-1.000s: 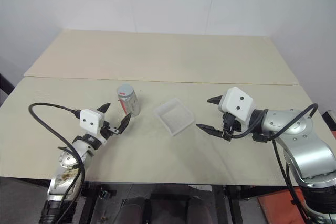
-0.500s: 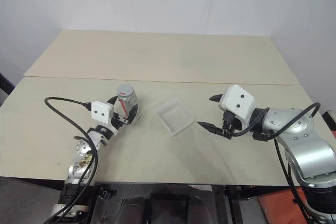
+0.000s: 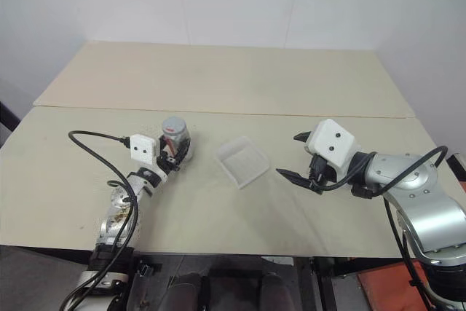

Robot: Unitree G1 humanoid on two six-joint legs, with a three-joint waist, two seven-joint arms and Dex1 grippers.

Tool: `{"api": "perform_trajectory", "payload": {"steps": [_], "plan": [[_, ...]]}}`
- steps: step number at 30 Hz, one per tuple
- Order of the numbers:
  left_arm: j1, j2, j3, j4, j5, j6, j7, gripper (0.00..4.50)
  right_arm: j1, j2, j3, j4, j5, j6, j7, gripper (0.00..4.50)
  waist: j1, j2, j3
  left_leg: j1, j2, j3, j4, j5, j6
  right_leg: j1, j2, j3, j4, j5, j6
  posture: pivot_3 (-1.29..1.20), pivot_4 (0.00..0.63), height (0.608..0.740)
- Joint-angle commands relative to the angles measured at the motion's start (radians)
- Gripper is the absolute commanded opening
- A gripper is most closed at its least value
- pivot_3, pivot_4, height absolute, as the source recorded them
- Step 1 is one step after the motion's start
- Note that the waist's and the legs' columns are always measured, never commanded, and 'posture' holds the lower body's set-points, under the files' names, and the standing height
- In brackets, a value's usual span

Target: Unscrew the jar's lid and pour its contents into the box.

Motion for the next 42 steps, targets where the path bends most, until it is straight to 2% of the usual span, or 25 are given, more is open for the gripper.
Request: {"api": "perform_trajectory", "payload": {"steps": [1,6,9,13,18,22,35,42], "plan": [[-0.027,-0.002,0.015,-0.005,-0.017,0.016,0.009,1.9,-0.023,-0.008,-0.028,-0.026,-0.003,0.003,-0.018,4.5,0.0,0.0,0.0,0.0,0.0,0.0,0.0,0.0,0.0,0.0,0.0,0.0,0.0,0.0,0.0,0.0,0.15,0.74],[-0.02,0.007,0.005,-0.019,-0.012,0.031,-0.001,1.9,-0.064,0.01,0.0,-0.007,-0.008,-0.004,-0.03,4.5,0.0,0.0,0.0,0.001,0.0,0.0,0.0,0.0,0.0,0.0,0.0,0.0,0.0,0.0,0.0,0.0,0.15,0.74],[0.004,0.03,-0.024,-0.074,0.013,0.008,-0.03,1.9,-0.112,0.061,0.027,-0.004,0.005,0.017,-0.061,4.5,-0.006,0.0,0.0,0.001,0.0,0.0,0.0,0.0,0.0,0.0,0.0,0.0,0.0,0.0,0.0,0.0,0.15,0.74],[0.046,0.063,-0.057,-0.197,-0.03,0.018,-0.124,1.9,-0.22,0.283,0.071,-0.027,0.081,0.097,-0.199,4.5,-0.015,0.0,0.0,-0.001,0.0,-0.001,0.0,0.0,0.0,-0.001,0.0,0.0,0.001,0.0,0.0,0.0,0.15,0.74],[0.066,0.096,-0.082,-0.31,-0.063,0.063,-0.193,1.9,-0.295,0.511,0.175,-0.053,0.058,0.162,-0.367,4.5,-0.011,0.0,0.0,-0.002,0.001,-0.001,0.0,0.001,0.0,-0.002,0.0,-0.001,0.002,0.0,0.0,0.0,0.15,0.74],[0.058,0.1,-0.089,-0.338,-0.042,0.065,-0.174,1.9,-0.324,0.61,0.254,-0.03,0.022,0.173,-0.435,4.5,-0.011,0.0,0.0,-0.002,0.0,-0.001,0.0,0.001,0.0,-0.002,0.0,-0.001,0.002,0.001,-0.001,0.0,0.15,0.74],[0.081,0.071,-0.129,-0.384,-0.028,0.072,-0.16,1.9,-0.355,0.703,0.358,0.148,-0.103,0.028,-0.443,4.5,-0.022,0.0,0.0,-0.002,0.001,-0.001,0.0,0.001,0.0,-0.002,0.0,-0.002,0.002,0.001,-0.001,0.0,0.15,0.74],[0.074,0.065,-0.121,-0.365,-0.026,0.073,-0.155,1.9,-0.363,0.747,0.351,0.214,-0.135,-0.027,-0.431,4.5,-0.024,0.0,0.0,-0.002,0.001,-0.001,-0.001,0.001,0.0,-0.002,0.0,-0.002,0.001,0.001,-0.001,0.0,0.15,0.74]]}}
